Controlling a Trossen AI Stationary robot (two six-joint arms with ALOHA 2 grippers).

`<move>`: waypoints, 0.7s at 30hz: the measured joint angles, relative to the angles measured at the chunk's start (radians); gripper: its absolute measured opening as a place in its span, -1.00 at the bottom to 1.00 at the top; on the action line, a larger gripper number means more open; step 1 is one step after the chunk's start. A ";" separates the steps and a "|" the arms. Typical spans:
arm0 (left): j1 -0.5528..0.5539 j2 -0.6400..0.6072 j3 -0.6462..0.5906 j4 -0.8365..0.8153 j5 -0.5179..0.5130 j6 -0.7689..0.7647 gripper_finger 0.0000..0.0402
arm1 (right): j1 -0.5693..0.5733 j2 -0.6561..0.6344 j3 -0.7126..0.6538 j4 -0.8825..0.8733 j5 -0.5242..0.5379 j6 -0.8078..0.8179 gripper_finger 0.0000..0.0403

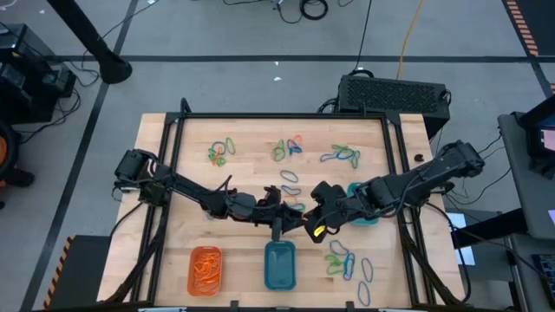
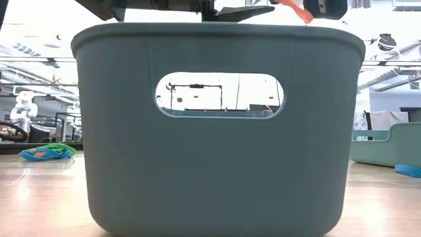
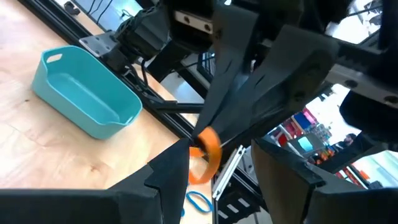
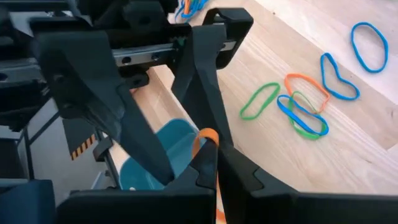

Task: Sort rubber bands into baskets
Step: Put the orange rubber band into the orange bin

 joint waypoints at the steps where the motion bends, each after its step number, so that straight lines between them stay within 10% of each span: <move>1: 0.000 0.000 0.000 0.000 0.002 0.003 -0.10 | -0.001 0.006 0.000 0.000 0.000 -0.001 -1.00; 21: -0.009 0.000 0.000 -0.061 0.030 -0.003 -0.50 | -0.010 0.016 0.000 0.004 0.003 0.000 -1.00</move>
